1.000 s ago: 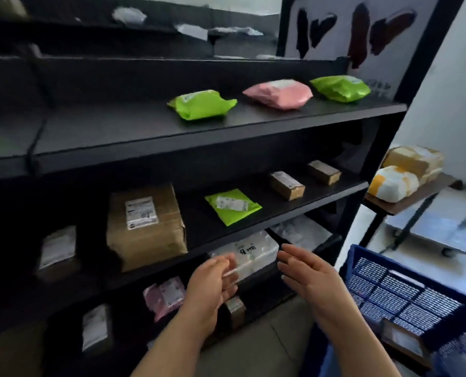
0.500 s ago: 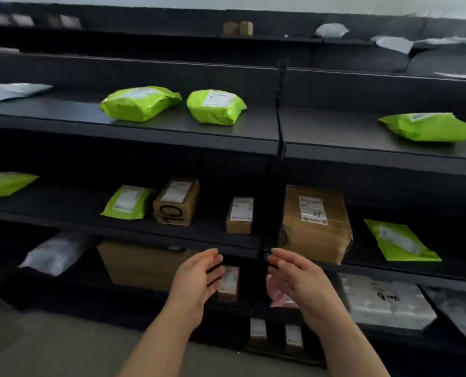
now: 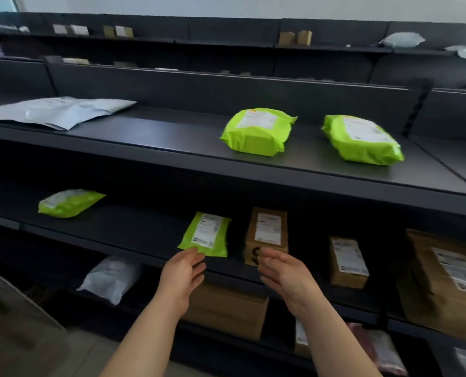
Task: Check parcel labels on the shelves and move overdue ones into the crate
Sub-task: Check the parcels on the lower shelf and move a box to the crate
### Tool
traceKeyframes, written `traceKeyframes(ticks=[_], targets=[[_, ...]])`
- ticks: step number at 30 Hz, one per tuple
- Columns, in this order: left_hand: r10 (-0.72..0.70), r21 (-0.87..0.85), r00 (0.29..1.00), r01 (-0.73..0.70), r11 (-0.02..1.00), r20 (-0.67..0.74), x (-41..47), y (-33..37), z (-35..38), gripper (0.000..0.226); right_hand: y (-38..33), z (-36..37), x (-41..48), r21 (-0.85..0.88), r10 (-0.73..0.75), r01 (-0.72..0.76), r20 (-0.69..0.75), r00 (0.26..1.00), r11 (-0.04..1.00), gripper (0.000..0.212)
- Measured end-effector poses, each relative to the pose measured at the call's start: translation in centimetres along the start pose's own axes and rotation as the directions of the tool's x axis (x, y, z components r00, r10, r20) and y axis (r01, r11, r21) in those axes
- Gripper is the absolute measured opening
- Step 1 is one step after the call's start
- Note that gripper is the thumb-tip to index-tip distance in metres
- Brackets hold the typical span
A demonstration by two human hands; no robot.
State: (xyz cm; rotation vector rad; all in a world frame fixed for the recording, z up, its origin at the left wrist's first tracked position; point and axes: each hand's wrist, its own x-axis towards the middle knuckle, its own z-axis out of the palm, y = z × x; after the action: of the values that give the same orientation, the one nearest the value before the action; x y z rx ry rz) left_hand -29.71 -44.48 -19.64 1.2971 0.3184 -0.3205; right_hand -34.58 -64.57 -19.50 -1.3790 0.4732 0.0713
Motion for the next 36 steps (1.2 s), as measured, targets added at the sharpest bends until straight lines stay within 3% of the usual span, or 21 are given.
traceKeyframes(ticks=[4,6,9,11,13,20,24,26,28,32,36], targets=[[-0.031,0.068,0.999,0.031,0.997,-0.015,6.0,1.9,-3.9,0.016,0.8,5.1,5.2,0.034,0.032,-0.031,-0.040,0.999,0.999,0.034],[-0.060,0.116,0.998,0.064,0.991,-0.036,8.8,2.3,-4.9,0.028,1.4,6.9,7.9,0.025,0.056,-0.054,-0.065,0.996,0.998,0.038],[-0.102,0.143,0.993,0.111,0.983,-0.067,12.6,2.4,-5.8,0.013,1.9,8.9,11.7,0.008,0.091,-0.091,-0.101,0.991,0.996,0.045],[-0.141,0.202,0.988,0.151,0.968,-0.064,15.5,2.0,-6.2,0.042,2.0,9.9,13.8,-0.003,0.124,-0.126,-0.125,0.984,0.992,0.051],[-0.165,0.242,0.986,0.170,0.955,-0.040,18.3,1.3,-6.4,0.055,2.3,10.7,15.8,0.004,0.163,-0.164,-0.149,0.975,0.986,0.055],[-0.212,0.491,0.976,0.206,0.846,-0.042,23.5,2.0,-3.3,0.065,2.7,11.8,21.4,-0.050,0.254,-0.268,-0.189,0.949,0.962,0.058],[-0.215,0.575,0.977,0.183,0.797,-0.014,25.4,1.5,-2.9,0.060,3.3,12.3,23.5,-0.039,0.270,-0.284,-0.209,0.940,0.958,0.034],[-0.223,0.570,0.975,0.180,0.802,0.006,25.6,1.6,-3.3,0.043,3.4,12.6,23.6,-0.029,0.293,-0.306,-0.215,0.932,0.952,0.017],[-0.206,0.552,0.979,0.165,0.818,0.013,25.9,1.8,-3.9,0.013,3.5,12.9,23.6,0.020,0.317,-0.321,-0.212,0.924,0.947,0.014],[-0.187,0.492,0.981,0.136,0.860,0.054,26.6,1.4,-6.5,0.018,4.0,13.7,22.6,0.120,0.306,-0.285,-0.241,0.921,0.951,0.022],[-0.287,0.392,0.949,0.215,0.895,0.133,26.1,1.6,-9.1,0.019,5.4,14.9,20.5,0.215,0.278,-0.224,-0.269,0.922,0.951,0.021]])
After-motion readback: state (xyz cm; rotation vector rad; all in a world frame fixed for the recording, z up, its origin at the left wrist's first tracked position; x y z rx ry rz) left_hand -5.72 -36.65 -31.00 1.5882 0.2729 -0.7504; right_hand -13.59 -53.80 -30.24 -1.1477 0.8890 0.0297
